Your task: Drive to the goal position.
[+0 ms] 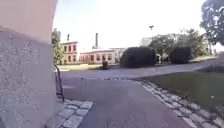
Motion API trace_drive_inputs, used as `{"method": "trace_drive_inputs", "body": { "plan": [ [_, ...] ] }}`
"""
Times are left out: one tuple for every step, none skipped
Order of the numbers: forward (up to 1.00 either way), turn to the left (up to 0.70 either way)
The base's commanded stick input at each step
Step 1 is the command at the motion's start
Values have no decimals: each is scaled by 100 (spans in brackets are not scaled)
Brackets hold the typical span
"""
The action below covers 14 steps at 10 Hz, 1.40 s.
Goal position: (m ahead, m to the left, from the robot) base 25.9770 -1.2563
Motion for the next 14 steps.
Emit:
{"method": "trace_drive_inputs", "body": {
  "plan": [
    [70,0],
    [70,0],
    [70,0],
    [70,0],
    [70,0],
    [70,0],
    [70,0],
    [70,0],
    [70,0],
    [70,0],
    [70,0],
    [70,0],
    [70,0],
    [70,0]
  ]
}}
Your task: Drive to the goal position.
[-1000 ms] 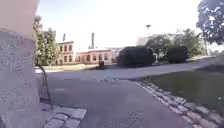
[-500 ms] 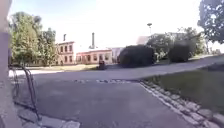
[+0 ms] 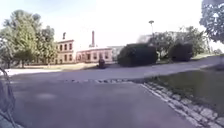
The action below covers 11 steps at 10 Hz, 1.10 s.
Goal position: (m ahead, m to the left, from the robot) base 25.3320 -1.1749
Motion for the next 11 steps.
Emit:
{"method": "trace_drive_inputs", "body": {
  "plan": [
    [70,0],
    [70,0],
    [70,0],
    [70,0],
    [70,0],
    [70,0],
    [70,0],
    [70,0],
    [70,0],
    [70,0],
    [70,0]
  ]
}}
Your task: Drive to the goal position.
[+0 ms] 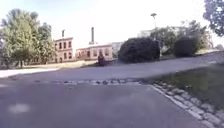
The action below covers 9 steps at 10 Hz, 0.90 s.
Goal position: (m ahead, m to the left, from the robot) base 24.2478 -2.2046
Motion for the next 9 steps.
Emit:
{"method": "trace_drive_inputs", "body": {
  "plan": [
    [70,0],
    [70,0],
    [70,0],
    [70,0],
    [70,0],
    [70,0],
    [70,0],
    [70,0],
    [70,0]
  ]
}}
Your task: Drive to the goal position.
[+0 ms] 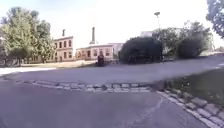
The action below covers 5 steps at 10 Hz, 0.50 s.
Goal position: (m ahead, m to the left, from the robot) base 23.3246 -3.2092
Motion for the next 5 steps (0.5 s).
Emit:
{"method": "trace_drive_inputs", "body": {
  "plan": [
    [70,0],
    [70,0],
    [70,0],
    [70,0],
    [70,0]
  ]
}}
